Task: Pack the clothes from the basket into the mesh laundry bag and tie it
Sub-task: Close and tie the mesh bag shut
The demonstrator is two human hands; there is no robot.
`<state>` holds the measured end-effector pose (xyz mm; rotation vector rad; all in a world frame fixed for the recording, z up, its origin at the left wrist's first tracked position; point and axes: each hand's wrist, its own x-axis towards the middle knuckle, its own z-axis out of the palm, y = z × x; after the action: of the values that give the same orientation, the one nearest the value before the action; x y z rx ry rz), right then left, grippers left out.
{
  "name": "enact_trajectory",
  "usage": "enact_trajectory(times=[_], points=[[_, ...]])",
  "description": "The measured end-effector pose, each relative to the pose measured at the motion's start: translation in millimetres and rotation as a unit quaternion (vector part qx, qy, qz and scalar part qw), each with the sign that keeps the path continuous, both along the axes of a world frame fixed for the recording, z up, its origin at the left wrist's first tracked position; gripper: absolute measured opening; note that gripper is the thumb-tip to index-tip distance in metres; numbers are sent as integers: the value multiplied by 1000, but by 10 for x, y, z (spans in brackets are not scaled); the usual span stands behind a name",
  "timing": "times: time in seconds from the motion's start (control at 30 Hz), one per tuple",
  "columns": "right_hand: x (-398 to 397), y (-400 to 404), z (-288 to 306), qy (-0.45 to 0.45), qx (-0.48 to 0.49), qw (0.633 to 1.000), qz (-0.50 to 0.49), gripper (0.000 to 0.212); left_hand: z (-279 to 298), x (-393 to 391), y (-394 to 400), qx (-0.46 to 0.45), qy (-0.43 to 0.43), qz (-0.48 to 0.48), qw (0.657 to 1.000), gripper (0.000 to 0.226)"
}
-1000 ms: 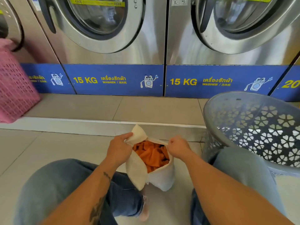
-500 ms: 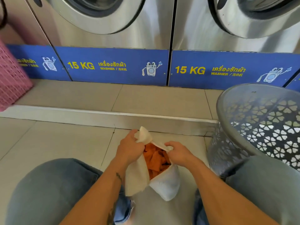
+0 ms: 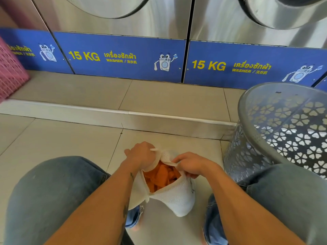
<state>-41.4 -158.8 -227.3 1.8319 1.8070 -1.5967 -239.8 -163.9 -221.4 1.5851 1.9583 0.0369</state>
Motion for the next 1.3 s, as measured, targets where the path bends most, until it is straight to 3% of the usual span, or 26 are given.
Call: enact_trajectory(times=[0.13, 0.2, 0.27, 0.4, 0.6, 0.8, 1.07, 1.3], points=[[-68, -7, -69, 25, 78, 994, -74, 31, 3, -51, -18, 37, -138, 31, 989, 26], [-109, -7, -95, 44, 169, 977, -127, 19, 26, -40, -10, 51, -161, 26, 985, 27], [-152, -1, -90, 72, 222, 959, -161, 23, 44, -12, 2, 55, -177, 10, 983, 26], [-179, 7, -105, 104, 208, 960, -155, 33, 66, 55, 19, 63, -203, -1, 977, 24], [-148, 3, -178, 83, 206, 962, -158, 9, 111, 121, 7, 48, -211, 23, 976, 21], [-172, -48, -114, 88, 215, 961, -149, 7, 44, 183, -24, 53, -199, 43, 978, 4], [-190, -69, -75, 93, 182, 967, -152, 13, 1, 214, -75, 74, -152, 32, 985, 20], [-241, -40, 18, 111, 212, 958, -158, 24, 22, 185, -28, 131, -235, 179, 946, 18]])
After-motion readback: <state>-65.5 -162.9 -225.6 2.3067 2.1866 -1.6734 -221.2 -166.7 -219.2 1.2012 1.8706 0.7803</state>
